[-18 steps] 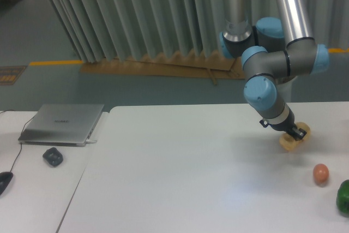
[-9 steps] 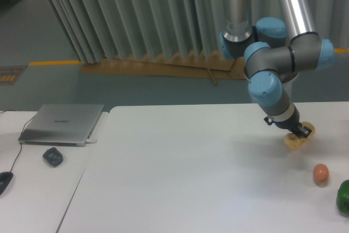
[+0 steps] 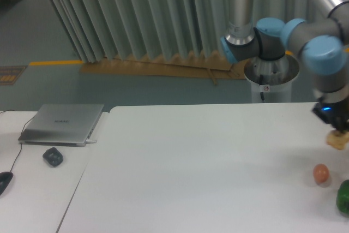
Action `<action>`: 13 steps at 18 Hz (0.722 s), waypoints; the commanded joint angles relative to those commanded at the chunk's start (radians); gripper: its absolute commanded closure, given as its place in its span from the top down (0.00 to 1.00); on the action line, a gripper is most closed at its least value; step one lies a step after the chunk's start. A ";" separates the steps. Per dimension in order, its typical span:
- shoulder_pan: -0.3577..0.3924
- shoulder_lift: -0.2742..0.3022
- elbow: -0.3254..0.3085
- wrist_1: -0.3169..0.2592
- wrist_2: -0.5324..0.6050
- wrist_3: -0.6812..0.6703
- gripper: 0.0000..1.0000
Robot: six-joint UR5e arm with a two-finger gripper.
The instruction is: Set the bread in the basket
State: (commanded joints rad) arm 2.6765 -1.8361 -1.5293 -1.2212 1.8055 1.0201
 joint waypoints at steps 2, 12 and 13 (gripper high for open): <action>0.043 -0.018 0.008 0.040 -0.003 0.005 0.18; 0.141 -0.107 0.051 0.141 -0.031 0.087 0.19; 0.148 -0.112 0.051 0.149 -0.032 0.087 0.19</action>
State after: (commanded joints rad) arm 2.8240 -1.9481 -1.4788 -1.0723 1.7733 1.1075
